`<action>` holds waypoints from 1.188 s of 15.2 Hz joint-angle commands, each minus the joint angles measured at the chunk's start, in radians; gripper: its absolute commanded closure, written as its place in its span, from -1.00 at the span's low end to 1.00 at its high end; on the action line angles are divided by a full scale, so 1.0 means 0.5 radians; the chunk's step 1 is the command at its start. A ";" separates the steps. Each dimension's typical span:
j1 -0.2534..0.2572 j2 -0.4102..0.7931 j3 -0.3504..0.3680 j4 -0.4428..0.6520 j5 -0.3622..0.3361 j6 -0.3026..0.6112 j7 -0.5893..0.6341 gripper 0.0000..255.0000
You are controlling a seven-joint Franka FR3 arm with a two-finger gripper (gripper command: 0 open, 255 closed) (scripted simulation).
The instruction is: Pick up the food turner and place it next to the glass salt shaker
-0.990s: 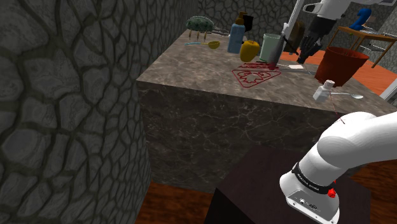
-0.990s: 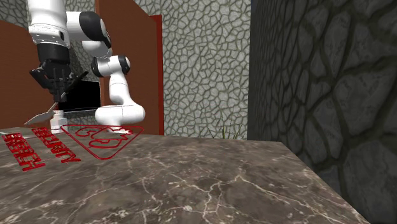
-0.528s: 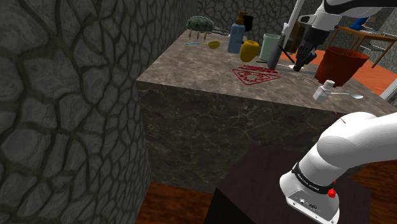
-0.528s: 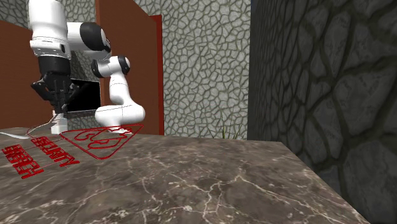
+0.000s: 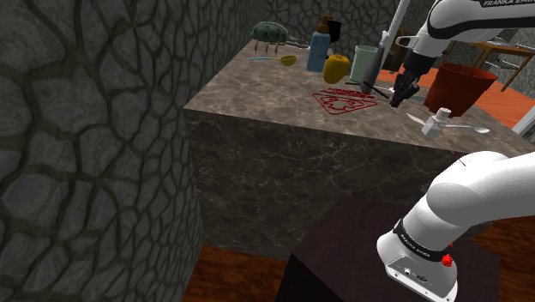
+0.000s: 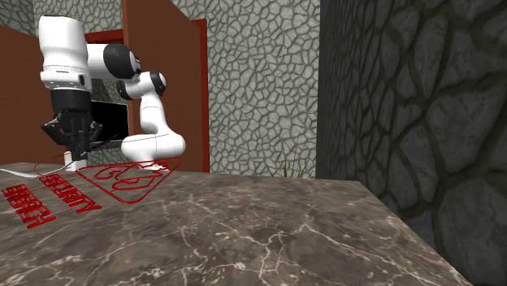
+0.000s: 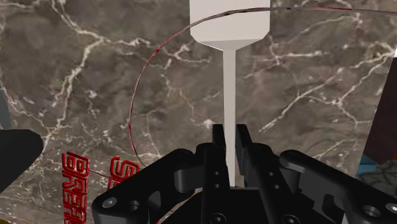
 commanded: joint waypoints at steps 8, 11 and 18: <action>-0.013 0.024 -0.053 -0.172 -0.037 0.197 -0.003 1.00; -0.013 0.024 -0.053 -0.172 -0.037 0.197 -0.003 1.00; -0.013 0.028 -0.054 -0.170 -0.037 0.200 -0.005 -1.00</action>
